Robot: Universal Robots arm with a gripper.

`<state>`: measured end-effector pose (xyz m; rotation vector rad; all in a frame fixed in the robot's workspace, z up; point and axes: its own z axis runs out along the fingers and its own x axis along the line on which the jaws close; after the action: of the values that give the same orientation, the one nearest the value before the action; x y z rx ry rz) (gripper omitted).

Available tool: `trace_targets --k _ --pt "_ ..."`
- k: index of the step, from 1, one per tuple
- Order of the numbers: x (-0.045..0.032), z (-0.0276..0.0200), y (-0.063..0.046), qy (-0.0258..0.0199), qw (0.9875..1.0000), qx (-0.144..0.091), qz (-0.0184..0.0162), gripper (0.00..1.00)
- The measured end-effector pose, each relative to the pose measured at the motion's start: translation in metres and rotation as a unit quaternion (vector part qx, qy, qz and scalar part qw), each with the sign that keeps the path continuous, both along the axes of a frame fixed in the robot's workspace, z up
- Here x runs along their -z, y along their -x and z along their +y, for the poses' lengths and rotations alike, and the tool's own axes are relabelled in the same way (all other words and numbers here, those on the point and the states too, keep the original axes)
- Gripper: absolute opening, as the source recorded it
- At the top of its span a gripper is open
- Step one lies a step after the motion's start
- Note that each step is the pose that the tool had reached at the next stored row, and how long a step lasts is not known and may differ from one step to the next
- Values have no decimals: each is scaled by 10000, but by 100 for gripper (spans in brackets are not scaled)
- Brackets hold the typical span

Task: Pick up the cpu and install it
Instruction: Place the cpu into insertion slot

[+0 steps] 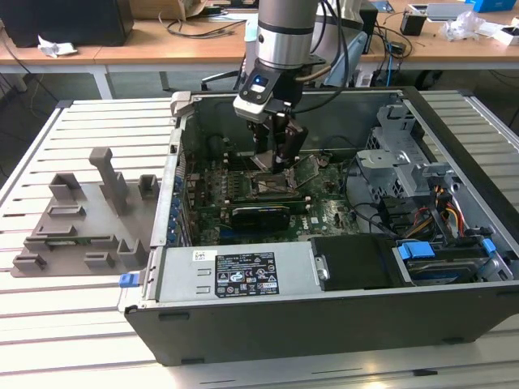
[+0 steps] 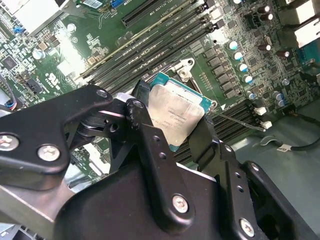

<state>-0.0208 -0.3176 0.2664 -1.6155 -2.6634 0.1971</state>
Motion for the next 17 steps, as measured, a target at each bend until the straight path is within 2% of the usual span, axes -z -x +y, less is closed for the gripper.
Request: trace_targets --k 7,11,17 --pt "3 0 0 0 9998 196 0 55" --pt "5 0 0 0 9992 392 0 55" --pt "7 0 0 0 9986 537 0 55"
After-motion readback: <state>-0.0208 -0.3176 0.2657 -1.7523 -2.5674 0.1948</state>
